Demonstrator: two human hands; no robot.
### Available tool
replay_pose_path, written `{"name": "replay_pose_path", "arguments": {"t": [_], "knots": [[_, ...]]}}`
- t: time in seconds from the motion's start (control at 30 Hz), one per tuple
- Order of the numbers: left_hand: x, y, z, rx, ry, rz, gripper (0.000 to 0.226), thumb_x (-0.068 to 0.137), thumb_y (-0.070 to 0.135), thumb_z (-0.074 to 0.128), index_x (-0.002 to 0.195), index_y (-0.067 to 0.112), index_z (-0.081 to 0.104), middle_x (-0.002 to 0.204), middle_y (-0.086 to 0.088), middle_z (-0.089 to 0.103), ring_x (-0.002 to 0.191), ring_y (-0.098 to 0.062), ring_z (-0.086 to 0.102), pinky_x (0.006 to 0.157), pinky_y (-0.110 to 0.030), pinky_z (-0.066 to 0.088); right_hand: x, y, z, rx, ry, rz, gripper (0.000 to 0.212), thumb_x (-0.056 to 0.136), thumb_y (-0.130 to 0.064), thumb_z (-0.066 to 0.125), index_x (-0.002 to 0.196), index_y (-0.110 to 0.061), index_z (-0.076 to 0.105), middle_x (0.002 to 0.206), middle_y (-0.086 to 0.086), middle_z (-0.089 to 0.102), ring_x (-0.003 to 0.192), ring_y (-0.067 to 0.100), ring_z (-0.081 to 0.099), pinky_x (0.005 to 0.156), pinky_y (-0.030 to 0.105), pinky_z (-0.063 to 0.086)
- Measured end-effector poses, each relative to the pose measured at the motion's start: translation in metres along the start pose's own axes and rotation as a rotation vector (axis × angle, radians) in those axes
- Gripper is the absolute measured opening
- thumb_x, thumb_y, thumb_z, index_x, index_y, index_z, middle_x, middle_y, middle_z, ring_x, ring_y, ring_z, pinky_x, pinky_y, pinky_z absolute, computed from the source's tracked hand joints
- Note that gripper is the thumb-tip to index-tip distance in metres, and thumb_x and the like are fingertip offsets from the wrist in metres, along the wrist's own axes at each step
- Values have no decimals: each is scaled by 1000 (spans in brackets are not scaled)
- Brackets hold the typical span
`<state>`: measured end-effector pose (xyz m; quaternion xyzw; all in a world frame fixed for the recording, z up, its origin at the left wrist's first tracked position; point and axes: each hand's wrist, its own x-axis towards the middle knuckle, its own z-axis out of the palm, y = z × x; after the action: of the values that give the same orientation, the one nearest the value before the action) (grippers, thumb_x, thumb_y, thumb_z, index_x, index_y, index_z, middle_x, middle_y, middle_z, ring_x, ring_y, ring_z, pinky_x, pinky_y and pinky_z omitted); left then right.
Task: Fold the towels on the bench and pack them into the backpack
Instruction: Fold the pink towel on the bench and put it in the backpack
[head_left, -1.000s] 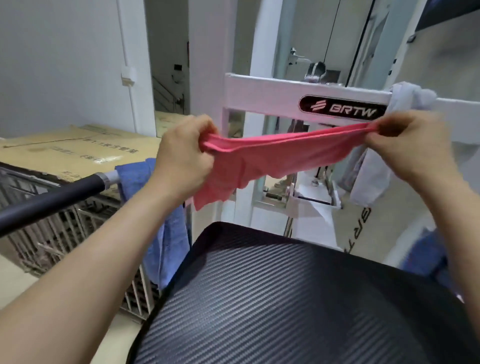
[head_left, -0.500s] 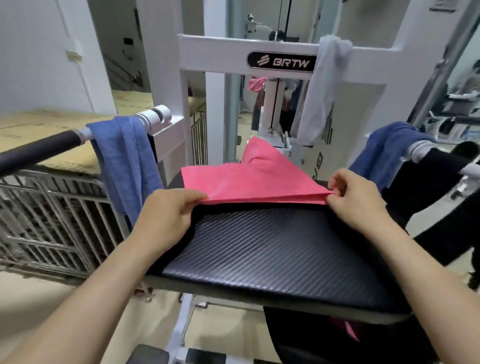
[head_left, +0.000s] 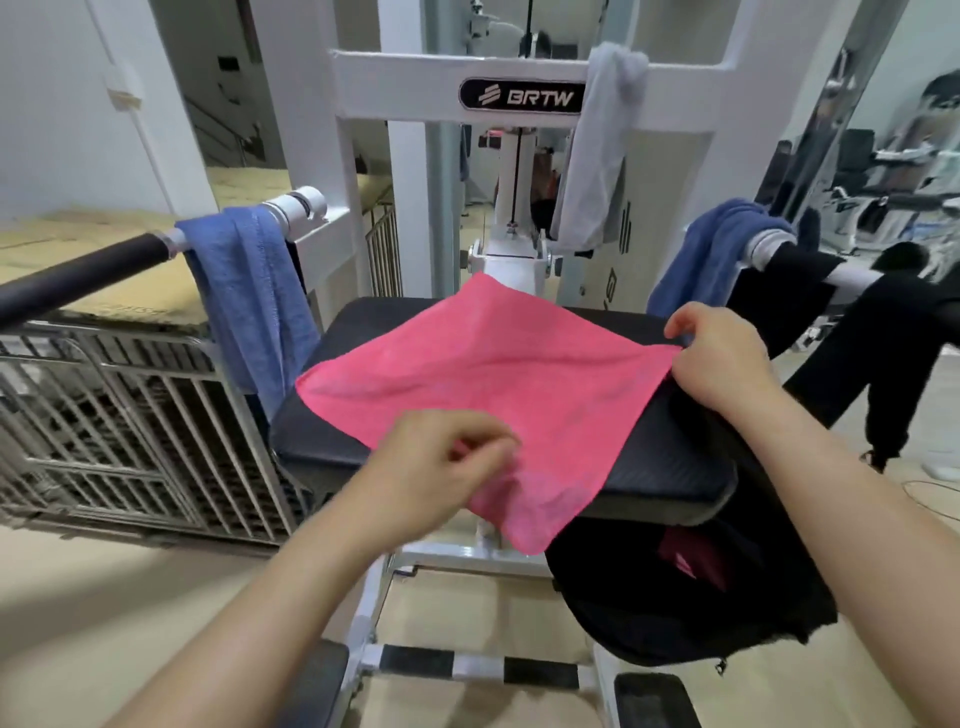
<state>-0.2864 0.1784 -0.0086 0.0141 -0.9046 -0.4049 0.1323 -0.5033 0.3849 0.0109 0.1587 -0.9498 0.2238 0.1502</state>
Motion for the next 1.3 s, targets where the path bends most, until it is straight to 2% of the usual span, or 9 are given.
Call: {"name": "replay_pose_path", "arguments": {"t": [0.13,0.4,0.57,0.67,0.73,0.87,0.97,1.1,1.3], "knots": [[48,-41,-23,366,308,-86,20,88,19,61,105,22,72,110,5,70,106,-16,62,91,-26,42,7,-28,3,-17,-54,-69,35,86,-17,52,120,-18,59,119,8,62,107,31,58,85,37,46],[145,-66,-23,646,185,-454,49,89,40,50,136,30,43,136,-6,50,125,-33,44,96,-51,38,54,-70,42,-53,-346,-196,37,84,-48,47,103,-17,55,113,12,63,102,33,57,86,46,50],[164,-60,-32,482,211,-509,30,80,38,63,106,23,60,101,1,64,104,-26,60,92,-44,45,90,-95,61,-56,-436,-241,55,86,-45,50,126,-7,46,127,18,55,114,37,53,93,45,48],[151,-60,-42,231,223,-447,29,74,31,76,95,23,57,71,0,67,65,-22,66,65,-38,56,102,-117,70,-40,-508,-295,66,88,-52,50,135,-7,43,136,17,51,121,35,51,95,38,45],[141,-64,-53,68,162,-435,32,74,26,79,93,22,53,69,-10,70,52,-21,62,55,-40,56,105,-131,80,-68,-487,-338,64,88,-51,52,135,-9,44,136,16,49,122,34,49,95,39,43],[128,-77,-76,-12,-53,-412,22,76,26,81,87,25,62,81,-12,71,62,-19,62,65,-39,56,95,-158,96,-137,-215,-645,51,85,-28,52,135,-25,44,134,6,41,128,28,36,98,52,33],[120,-80,-92,-79,-222,-360,14,79,23,79,87,20,68,82,-9,64,71,-18,55,68,-33,46,79,-183,90,37,-396,-923,47,77,-10,51,116,-34,62,120,-8,58,117,17,49,92,41,38],[104,-84,-116,-108,-336,-371,8,79,22,77,82,16,73,77,0,66,72,-9,56,68,-20,46,73,-197,81,55,-614,-919,23,72,-5,53,81,-22,65,78,-6,64,77,15,57,72,33,48],[94,-102,-123,-102,-105,-364,41,77,46,72,68,5,70,63,-5,56,60,-11,47,59,-22,38,89,-200,83,-79,-639,-787,13,73,-14,58,61,-19,57,61,-6,56,63,8,51,80,35,42]]}}
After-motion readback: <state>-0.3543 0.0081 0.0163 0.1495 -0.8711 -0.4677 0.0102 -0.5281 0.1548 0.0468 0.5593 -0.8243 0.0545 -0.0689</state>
